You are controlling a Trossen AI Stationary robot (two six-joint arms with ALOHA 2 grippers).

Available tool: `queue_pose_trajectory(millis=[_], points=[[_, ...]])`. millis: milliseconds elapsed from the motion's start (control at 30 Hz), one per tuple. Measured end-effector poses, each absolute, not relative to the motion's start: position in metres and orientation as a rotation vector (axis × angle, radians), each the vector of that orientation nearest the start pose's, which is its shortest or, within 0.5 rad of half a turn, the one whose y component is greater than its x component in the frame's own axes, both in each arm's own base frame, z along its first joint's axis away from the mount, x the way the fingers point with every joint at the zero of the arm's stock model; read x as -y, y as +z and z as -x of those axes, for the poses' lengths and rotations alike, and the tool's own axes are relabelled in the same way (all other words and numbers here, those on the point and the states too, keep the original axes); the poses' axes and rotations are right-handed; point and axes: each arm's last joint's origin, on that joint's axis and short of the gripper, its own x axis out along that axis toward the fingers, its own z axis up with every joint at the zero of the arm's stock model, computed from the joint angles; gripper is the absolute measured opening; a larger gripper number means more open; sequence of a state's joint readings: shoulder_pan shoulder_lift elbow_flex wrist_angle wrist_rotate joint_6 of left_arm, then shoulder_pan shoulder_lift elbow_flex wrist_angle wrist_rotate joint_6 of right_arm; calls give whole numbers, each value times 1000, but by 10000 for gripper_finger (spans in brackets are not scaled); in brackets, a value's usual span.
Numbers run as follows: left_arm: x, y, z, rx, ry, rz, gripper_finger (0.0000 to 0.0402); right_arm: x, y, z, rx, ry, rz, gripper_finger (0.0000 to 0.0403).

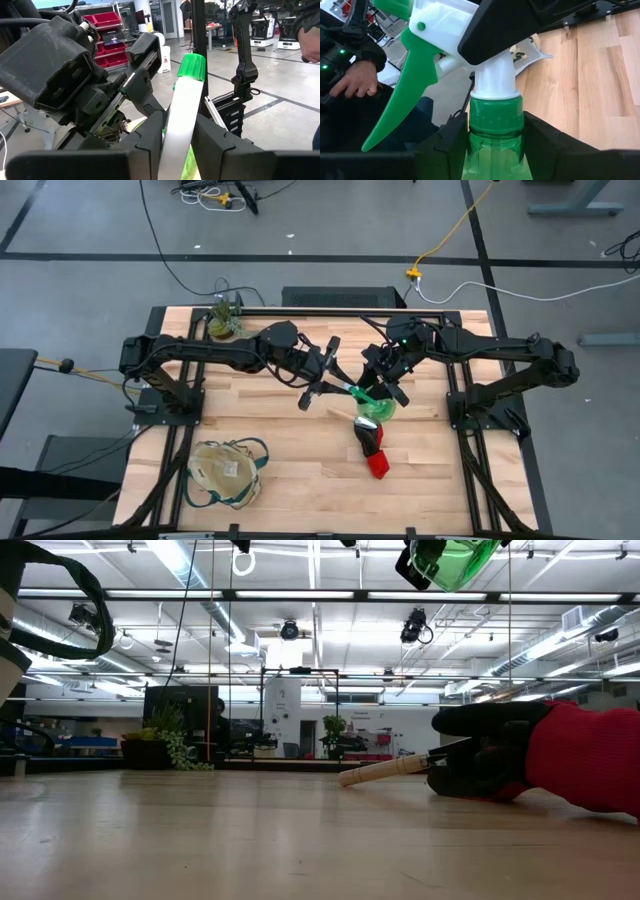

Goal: Pick & Place Garden tools in Gardening bag
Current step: Put the green spray bottle into the white gardening bag

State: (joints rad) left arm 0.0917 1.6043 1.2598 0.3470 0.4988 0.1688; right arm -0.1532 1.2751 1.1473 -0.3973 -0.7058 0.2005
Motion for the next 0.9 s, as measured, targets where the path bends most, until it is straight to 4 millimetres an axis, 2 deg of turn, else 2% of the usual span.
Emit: queue_pose_trajectory(millis=[700, 900], points=[[-21, 341, -372, 26, -400, -132, 76, 23, 339, -271, -536, 485, -406, 187], [-21, 341, -372, 24, -402, -130, 69, 23, 339, -271, -538, 482, -414, 209]])
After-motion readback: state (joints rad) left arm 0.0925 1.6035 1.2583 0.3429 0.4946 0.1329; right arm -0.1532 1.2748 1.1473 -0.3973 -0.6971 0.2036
